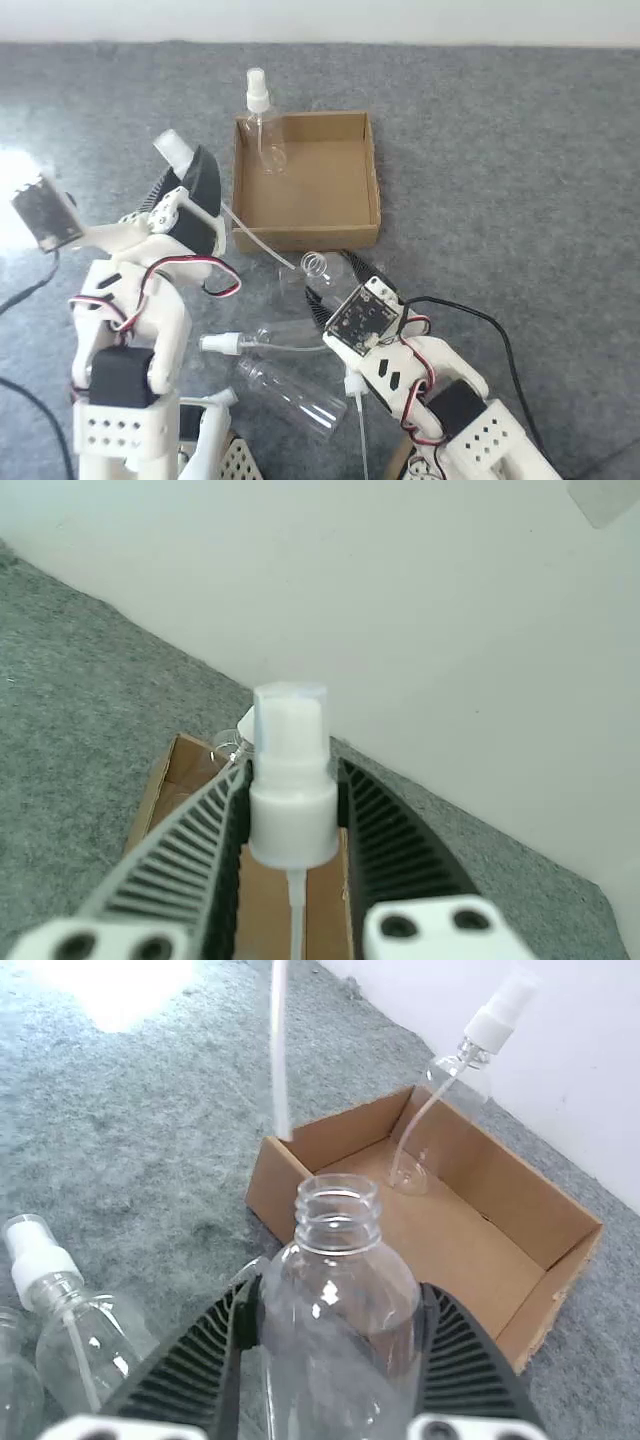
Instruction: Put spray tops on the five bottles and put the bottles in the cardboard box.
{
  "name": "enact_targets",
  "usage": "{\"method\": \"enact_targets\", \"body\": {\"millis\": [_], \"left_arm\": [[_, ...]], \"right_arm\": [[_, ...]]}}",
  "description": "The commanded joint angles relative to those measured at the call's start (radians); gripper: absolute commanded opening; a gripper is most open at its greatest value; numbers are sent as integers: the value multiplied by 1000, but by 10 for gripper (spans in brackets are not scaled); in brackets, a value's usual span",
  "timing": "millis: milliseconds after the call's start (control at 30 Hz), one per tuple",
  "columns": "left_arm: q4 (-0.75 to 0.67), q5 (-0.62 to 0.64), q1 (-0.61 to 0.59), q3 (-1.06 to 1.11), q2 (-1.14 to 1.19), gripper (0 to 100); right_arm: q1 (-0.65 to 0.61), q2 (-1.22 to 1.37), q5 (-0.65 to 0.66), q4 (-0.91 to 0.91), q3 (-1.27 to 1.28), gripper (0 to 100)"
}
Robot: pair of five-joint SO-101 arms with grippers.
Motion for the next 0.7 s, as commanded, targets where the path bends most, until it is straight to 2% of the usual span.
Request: {"method": "enact_targets", "body": {"millis": [0,200,433,667], "left_arm": [[-32,3,8,-12,-11,11],[-37,3,9,1,-8,11],[-123,-18,11,59,-8,11],[-130,-58,89,79,-9,11]], "right_arm": [[-21,-21,11,-19,-11,112],[-21,-21,11,-19,-11,112],[-21,-21,11,-19,-11,112],[-21,-21,11,-19,-11,112]]}}
